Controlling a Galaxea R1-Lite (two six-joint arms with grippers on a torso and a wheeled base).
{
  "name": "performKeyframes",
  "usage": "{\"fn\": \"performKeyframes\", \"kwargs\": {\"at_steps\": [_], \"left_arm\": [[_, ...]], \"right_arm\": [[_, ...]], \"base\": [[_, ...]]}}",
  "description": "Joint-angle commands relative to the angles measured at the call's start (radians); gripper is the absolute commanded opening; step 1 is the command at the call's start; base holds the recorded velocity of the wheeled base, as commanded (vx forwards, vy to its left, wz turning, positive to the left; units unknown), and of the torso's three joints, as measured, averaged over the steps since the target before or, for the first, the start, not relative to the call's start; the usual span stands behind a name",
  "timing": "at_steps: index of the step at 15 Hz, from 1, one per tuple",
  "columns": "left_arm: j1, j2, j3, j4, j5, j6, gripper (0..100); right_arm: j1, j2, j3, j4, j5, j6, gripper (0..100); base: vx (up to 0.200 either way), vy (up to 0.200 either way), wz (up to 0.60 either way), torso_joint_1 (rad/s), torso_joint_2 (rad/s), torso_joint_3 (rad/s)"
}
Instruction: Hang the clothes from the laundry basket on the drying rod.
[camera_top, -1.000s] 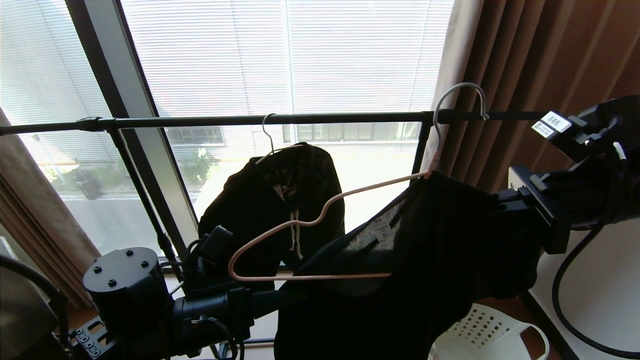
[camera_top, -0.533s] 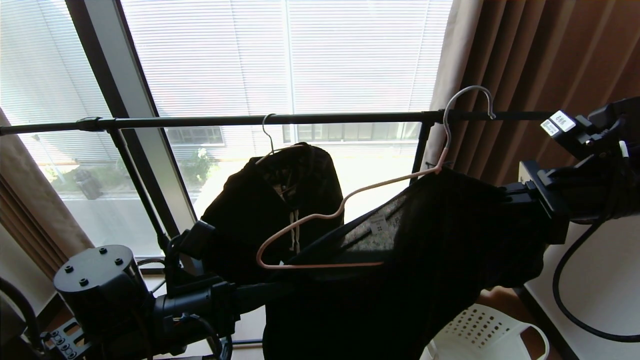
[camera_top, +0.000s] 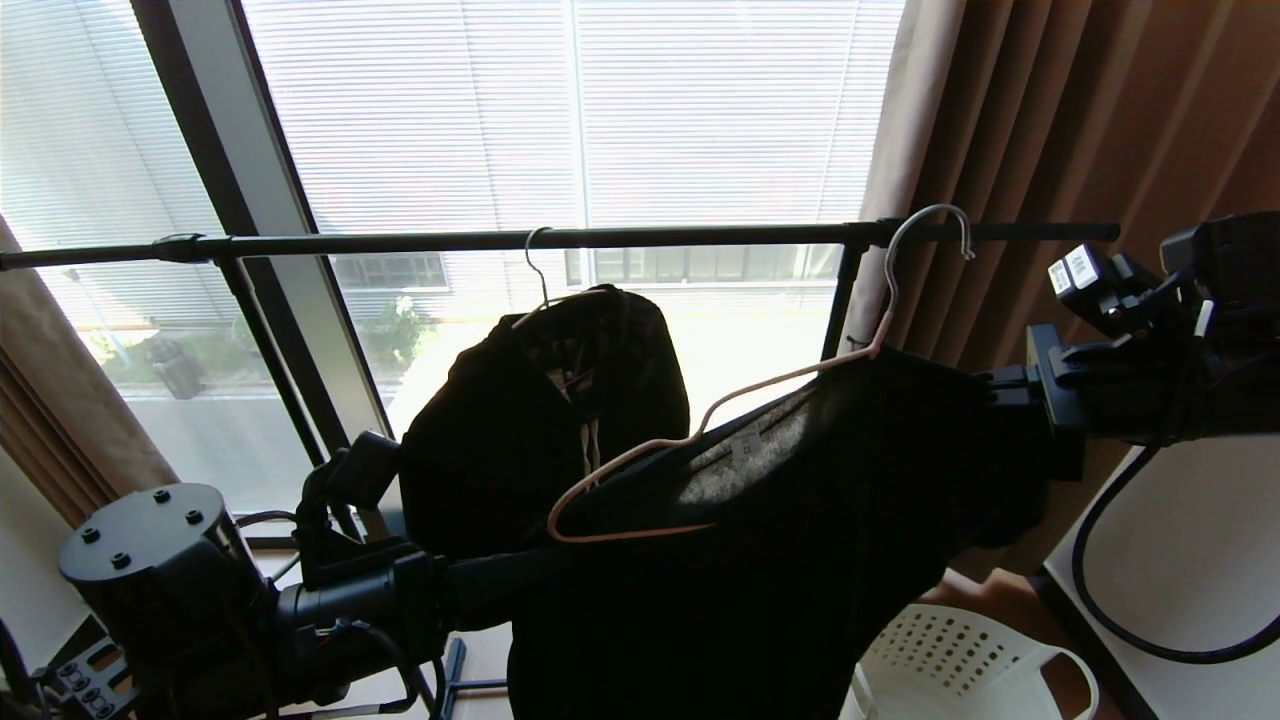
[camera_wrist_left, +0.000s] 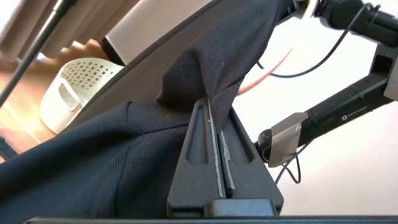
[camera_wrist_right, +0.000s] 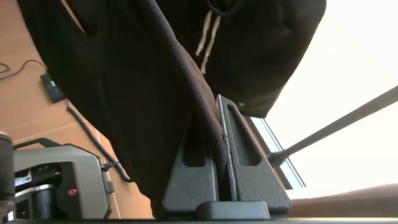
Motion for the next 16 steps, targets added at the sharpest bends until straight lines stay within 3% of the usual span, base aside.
{"fn": "performKeyframes", "kwargs": {"at_steps": [1,13,16], "left_arm": [[0.009,-0.011,-0.001,0.000,0.000,-0.002,0],[0.032,-0.060,-0.053,0.037,0.000,-0.002,0],[0.015,-0.109,-0.219,0.285,0.000,0.000,0]], "right_arm": [[-0.018,0.003,0.000,0.000,0.000,-0.001,0],[-0.044,0.002,0.014,-0.030,0.000,-0.002,0],[0.003,-0.018,0.046,-0.032,0.002,-0.001,0]], "base": [[0.000,0.000,0.00,0.000,0.00,0.000],[0.000,0.000,0.00,0.000,0.00,0.000],[0.000,0.000,0.00,0.000,0.00,0.000]]}}
